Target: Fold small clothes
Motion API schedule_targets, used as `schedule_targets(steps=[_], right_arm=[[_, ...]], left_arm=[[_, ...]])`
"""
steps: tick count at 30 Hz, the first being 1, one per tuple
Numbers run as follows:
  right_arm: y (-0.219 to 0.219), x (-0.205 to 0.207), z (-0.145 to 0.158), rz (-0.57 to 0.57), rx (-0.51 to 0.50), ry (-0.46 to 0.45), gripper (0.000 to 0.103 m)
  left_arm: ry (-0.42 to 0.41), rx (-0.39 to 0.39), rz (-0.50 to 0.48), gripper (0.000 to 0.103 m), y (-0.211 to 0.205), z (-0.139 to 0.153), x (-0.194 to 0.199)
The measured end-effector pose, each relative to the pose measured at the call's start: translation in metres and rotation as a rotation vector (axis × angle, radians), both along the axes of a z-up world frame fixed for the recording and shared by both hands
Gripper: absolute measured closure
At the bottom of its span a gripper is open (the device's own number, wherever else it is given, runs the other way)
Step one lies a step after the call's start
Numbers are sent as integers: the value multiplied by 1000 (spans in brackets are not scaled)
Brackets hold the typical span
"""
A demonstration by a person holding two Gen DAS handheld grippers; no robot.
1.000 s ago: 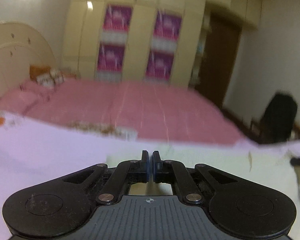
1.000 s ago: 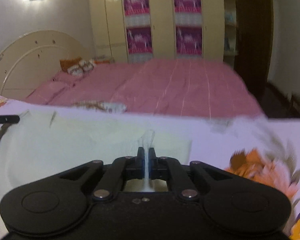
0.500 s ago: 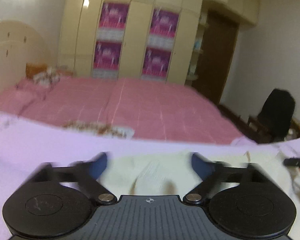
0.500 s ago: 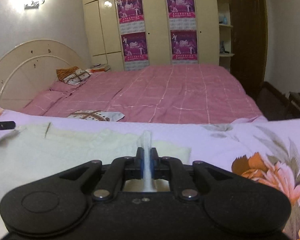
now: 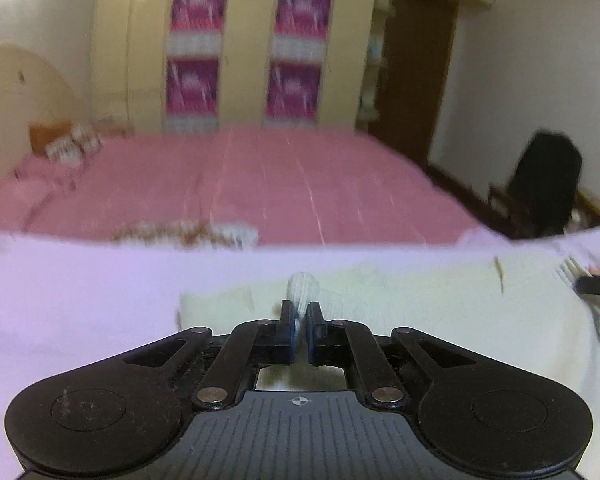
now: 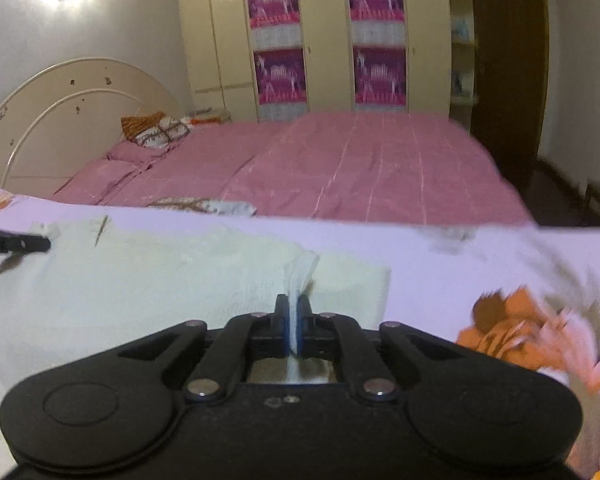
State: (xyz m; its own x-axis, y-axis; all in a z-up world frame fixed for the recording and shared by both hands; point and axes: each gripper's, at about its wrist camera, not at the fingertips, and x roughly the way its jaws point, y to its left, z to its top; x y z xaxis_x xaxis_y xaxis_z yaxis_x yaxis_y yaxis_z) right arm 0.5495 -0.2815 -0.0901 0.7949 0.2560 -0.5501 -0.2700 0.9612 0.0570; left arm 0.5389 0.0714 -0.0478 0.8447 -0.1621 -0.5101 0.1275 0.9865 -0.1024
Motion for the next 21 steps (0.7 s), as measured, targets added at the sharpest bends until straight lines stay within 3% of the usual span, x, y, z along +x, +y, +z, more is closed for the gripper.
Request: schedule_targets(steps=[2,5,8,10,11,12,14,15,17,19,21], right_arm=[[0,-7,8,-15,1,-57,99],[-2,-11,16,-41,13,-115,99],[-2,-5,14,-66,4,-107,99],[0,6,3,-85,-28,-44,99],[1,13,-5,-91,-45,10,98],[2,19,-14,-92,-56,58,98],[2,19,-13,-93,-54,49,95],[2,18,-11,-99,-51,52,91],[4,9,1,-119,-70,4,61],[14,-5,15,-60,-51,-75,62],[37,-1,15,22,-43,-33,66]], left_arm=[[-69,-30,44,98,3,5,-4],[-101,-26,104,98,1,5,-1],[-8,63,112,98,-11,-10,18],[75,91,96,98,-16,-27,29],[72,95,94,98,-17,-27,30],[73,94,97,91,-17,-25,30],[54,100,124,49,-15,-17,25],[25,99,147,12,-12,-10,18],[-87,76,155,7,-13,6,-5],[-58,67,83,7,-37,12,-9],[-32,127,-34,7,-79,8,-6]])
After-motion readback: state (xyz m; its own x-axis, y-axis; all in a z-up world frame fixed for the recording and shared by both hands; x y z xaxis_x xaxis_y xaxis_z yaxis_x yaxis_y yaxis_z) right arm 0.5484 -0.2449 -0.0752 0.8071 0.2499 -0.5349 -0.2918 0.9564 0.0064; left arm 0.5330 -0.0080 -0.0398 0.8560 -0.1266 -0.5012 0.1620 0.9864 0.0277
